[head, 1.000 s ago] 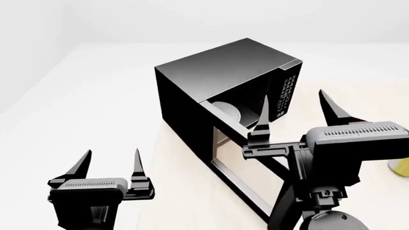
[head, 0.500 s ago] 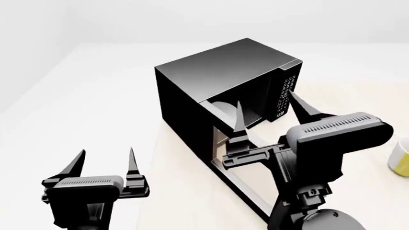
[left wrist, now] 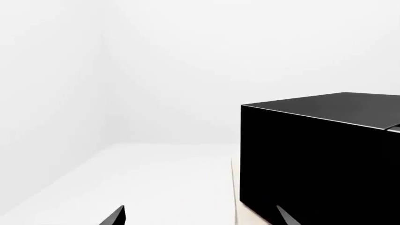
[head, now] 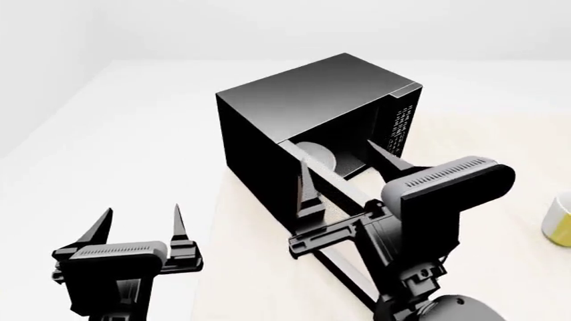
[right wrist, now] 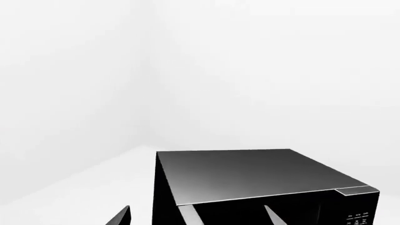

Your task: Close the microwave.

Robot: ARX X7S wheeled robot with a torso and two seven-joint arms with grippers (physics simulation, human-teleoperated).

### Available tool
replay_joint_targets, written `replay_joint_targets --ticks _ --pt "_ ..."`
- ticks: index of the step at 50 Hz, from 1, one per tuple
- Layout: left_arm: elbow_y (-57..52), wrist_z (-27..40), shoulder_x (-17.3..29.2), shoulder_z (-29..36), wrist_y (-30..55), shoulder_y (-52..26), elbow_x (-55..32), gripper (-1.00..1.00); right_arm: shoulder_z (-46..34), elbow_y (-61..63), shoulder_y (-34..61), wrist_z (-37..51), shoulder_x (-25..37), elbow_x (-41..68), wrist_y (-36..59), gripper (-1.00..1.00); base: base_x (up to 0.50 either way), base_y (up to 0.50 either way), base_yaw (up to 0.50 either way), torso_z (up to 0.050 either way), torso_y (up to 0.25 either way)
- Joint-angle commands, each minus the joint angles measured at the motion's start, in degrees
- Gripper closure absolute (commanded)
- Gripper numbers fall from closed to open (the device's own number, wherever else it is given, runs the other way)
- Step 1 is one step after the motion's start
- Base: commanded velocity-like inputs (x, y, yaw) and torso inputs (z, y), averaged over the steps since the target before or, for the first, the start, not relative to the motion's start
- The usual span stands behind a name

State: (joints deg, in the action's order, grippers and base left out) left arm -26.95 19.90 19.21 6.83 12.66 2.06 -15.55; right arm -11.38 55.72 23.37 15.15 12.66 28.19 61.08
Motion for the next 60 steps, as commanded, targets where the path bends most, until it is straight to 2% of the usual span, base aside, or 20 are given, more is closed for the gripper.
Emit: replay_joint_targets --ticks 1,24,60 --pt "0.40 0.21 0.10 0.14 -0.15 -0.24 -0.03 -1.00 1.95 0.82 0.32 -0.57 -1.36 5.77 4.41 -1.00 0.00 0.00 0.00 0.000 0.000" --pt "0.47 0.60 0.34 0.54 -0.38 -0.05 -0.19 -1.00 -1.58 -2.88 -1.92 -1.11 0.27 7.03 3.26 -1.00 0.00 0.00 0.00 0.000 0.000" --pt "0.80 1.02 0.90 0.79 -0.60 -0.45 -0.69 -1.00 -9.41 -16.15 -4.37 -3.63 0.39 2.56 -5.63 -1.00 0.00 0.00 0.00 0.000 0.000"
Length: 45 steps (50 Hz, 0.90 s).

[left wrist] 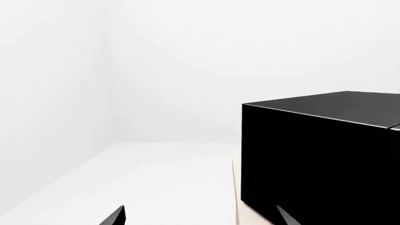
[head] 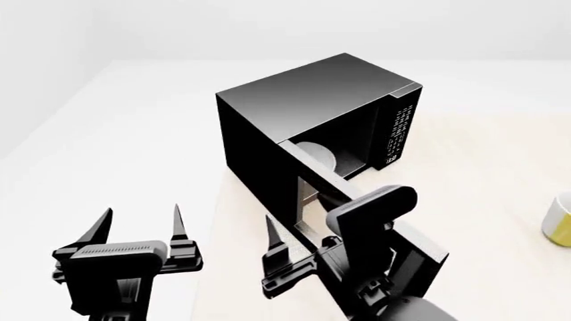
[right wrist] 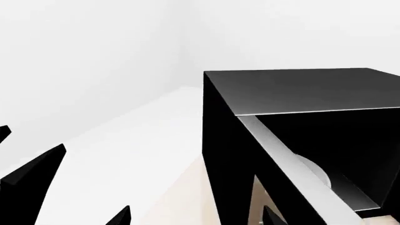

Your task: Close the microwave.

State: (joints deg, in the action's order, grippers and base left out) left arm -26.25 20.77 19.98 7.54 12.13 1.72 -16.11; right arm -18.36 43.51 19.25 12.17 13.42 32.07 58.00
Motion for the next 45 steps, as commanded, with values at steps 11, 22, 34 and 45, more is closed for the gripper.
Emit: replay_joint_targets --ticks 11,22,34,45 --pt "0.24 0.25 0.20 0.36 -0.38 0.01 -0.12 -1.00 -3.15 -6.97 -1.46 -1.20 -0.03 -2.21 -5.69 -1.00 0.00 0.00 0.00 0.000 0.000" --pt "0.23 0.43 0.32 0.55 -0.51 0.10 -0.13 -1.00 -2.87 -8.36 -2.31 -0.36 0.37 -2.70 -6.95 -1.00 0.00 0.00 0.00 0.000 0.000" --pt "0.01 0.65 0.51 0.64 -0.39 0.07 -0.33 -1.00 -2.62 -9.61 -2.37 0.54 0.91 -3.24 -7.58 -1.00 0.00 0.00 0.00 0.000 0.000" --pt "-0.17 0.83 0.69 0.68 -0.20 -0.09 -0.59 -1.00 -2.25 -10.63 -1.67 1.09 1.05 -3.19 -7.72 -1.00 0.00 0.00 0.00 0.000 0.000"
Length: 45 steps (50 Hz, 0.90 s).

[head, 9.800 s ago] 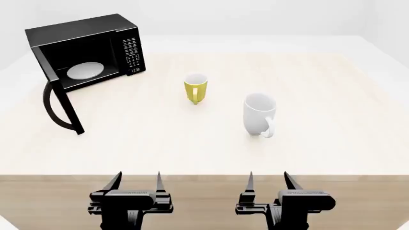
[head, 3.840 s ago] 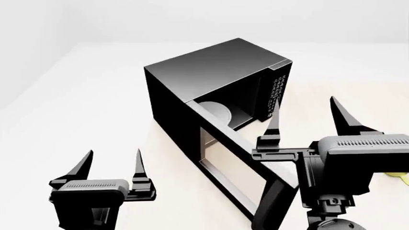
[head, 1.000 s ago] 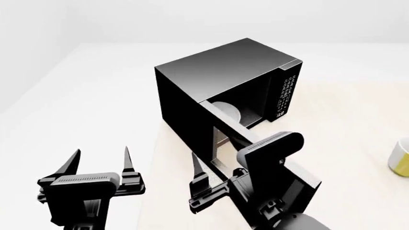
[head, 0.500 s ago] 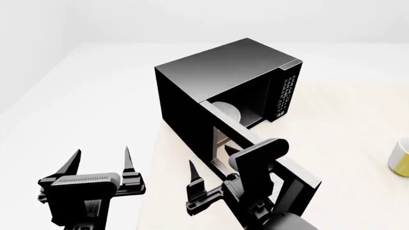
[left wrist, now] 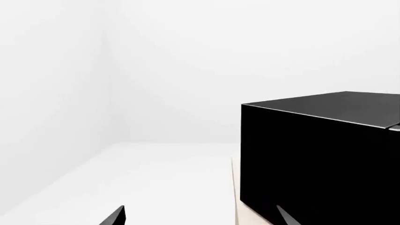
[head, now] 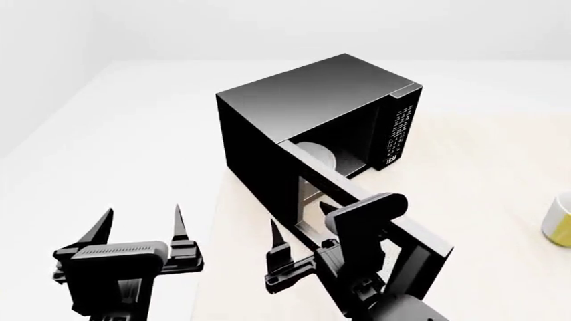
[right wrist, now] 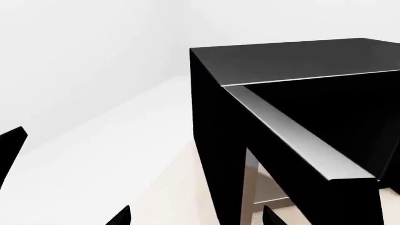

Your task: Close the microwave.

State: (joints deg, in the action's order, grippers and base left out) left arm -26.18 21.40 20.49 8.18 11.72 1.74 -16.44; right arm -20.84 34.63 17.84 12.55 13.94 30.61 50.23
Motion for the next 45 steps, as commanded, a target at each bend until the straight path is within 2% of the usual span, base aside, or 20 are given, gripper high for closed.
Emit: replay_joint_targets --ticks 1,45 --pt "-0.31 0.20 0.21 0.12 0.19 -0.09 -0.18 -1.00 0.22 -1.79 -0.12 0.77 0.56 -1.79 0.03 -1.00 0.00 0.00 0.00 0.000 0.000" --pt "-0.27 1.07 0.68 0.44 0.02 0.01 -0.51 -1.00 2.55 -11.71 2.76 1.89 1.86 -3.64 -3.56 -1.00 0.00 0.00 0.00 -0.001 0.000"
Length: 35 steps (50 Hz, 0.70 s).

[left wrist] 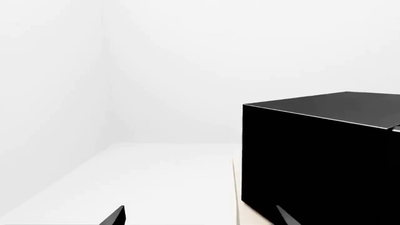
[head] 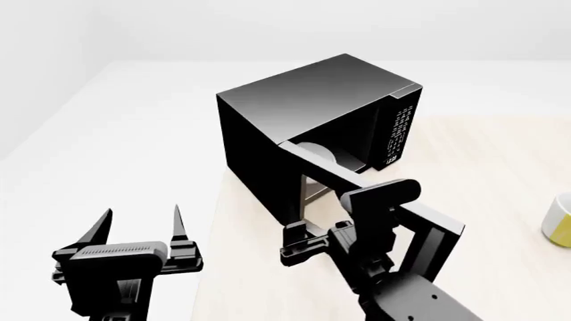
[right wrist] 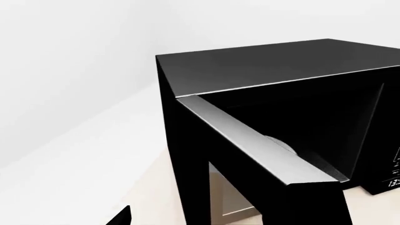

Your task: Close the microwave.

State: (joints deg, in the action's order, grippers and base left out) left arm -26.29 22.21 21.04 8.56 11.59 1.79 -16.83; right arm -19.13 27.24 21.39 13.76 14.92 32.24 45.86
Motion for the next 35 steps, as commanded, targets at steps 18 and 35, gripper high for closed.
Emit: replay_joint_targets --ticks 18,35 --pt "-0.25 0.50 0.40 0.14 0.38 -0.33 -0.48 -1.00 1.34 -9.95 1.24 0.88 1.09 -6.30 -0.60 -1.00 0.00 0.00 0.00 -0.002 0.000" --pt "0.04 0.74 0.52 0.28 0.24 -0.38 -0.63 -1.00 3.39 -13.54 1.75 1.79 1.87 -6.62 -1.89 -1.00 0.00 0.00 0.00 -0.002 0.000"
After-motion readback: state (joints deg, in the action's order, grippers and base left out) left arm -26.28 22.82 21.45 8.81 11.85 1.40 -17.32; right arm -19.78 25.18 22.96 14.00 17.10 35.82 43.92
